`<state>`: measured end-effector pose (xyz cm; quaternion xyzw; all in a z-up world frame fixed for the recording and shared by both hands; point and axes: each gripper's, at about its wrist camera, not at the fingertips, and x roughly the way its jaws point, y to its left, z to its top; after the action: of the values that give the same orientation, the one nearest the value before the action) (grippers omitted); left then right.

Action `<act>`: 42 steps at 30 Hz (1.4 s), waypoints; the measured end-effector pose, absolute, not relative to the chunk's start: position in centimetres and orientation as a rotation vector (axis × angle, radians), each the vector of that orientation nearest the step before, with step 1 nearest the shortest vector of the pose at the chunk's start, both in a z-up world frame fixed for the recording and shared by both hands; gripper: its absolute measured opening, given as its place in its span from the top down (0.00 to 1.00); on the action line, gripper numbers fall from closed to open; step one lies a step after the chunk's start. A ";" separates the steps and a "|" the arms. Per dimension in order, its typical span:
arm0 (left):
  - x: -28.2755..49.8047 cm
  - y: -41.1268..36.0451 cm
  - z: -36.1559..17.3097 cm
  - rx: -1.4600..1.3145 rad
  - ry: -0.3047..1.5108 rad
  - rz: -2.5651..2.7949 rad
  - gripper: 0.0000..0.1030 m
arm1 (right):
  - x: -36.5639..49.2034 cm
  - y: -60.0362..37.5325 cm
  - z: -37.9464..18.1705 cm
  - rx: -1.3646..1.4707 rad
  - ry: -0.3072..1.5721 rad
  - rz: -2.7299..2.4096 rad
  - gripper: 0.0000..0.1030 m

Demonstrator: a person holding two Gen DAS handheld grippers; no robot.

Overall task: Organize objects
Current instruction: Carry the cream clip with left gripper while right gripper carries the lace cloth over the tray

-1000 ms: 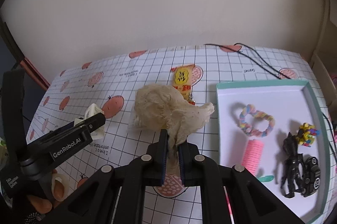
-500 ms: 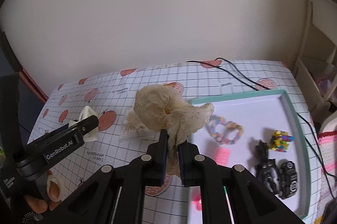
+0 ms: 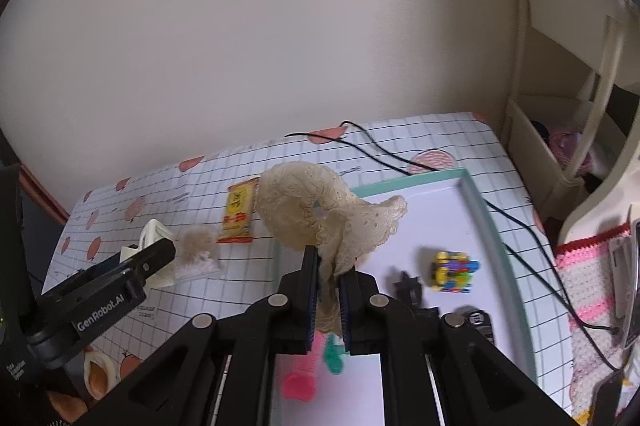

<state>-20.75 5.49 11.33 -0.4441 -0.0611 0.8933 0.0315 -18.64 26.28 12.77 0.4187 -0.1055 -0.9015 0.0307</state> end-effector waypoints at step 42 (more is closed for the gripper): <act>-21.1 18.0 5.8 -1.432 -0.004 2.473 0.48 | -18.9 33.2 7.9 1.463 -0.452 -2.796 0.90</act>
<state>-21.14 18.03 5.85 -0.4961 -0.0014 0.8567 0.1415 -18.89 33.22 7.93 0.4587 -0.1416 -0.8769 -0.0233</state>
